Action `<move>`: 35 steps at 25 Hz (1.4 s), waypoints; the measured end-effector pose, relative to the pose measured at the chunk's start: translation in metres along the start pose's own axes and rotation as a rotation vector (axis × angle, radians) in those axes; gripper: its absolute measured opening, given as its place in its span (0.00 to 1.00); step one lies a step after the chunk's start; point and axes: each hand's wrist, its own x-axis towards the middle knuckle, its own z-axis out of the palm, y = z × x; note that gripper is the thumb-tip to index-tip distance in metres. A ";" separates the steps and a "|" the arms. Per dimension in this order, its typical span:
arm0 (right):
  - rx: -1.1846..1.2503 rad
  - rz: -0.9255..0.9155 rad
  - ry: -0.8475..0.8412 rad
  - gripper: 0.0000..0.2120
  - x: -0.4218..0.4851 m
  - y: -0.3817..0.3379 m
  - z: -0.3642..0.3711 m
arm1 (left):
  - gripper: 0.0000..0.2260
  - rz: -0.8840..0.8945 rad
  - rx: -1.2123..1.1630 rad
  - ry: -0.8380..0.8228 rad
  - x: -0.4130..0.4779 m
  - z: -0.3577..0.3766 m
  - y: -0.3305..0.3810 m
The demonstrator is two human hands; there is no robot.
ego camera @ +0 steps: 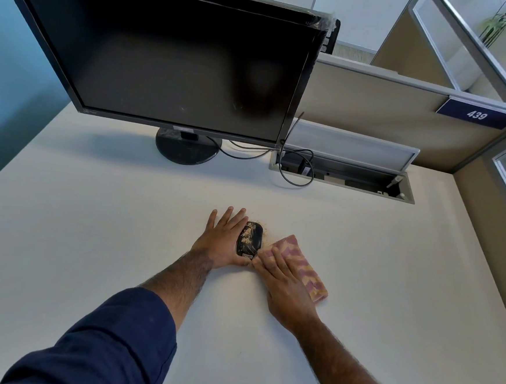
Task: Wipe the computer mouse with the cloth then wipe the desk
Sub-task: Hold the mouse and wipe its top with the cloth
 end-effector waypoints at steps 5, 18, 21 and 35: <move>0.094 0.100 0.003 0.31 -0.006 0.003 0.001 | 0.59 -0.005 -0.041 -0.026 0.000 -0.003 0.001; 0.297 0.215 0.119 0.32 0.026 -0.008 -0.017 | 0.53 -0.164 -0.210 -0.017 -0.007 -0.005 -0.005; 0.268 0.214 0.120 0.31 0.041 -0.014 -0.019 | 0.41 -0.265 -0.243 0.047 -0.006 -0.008 -0.004; -0.001 0.059 0.138 0.34 0.026 -0.023 -0.006 | 0.53 -0.442 -0.268 0.012 0.018 -0.022 0.007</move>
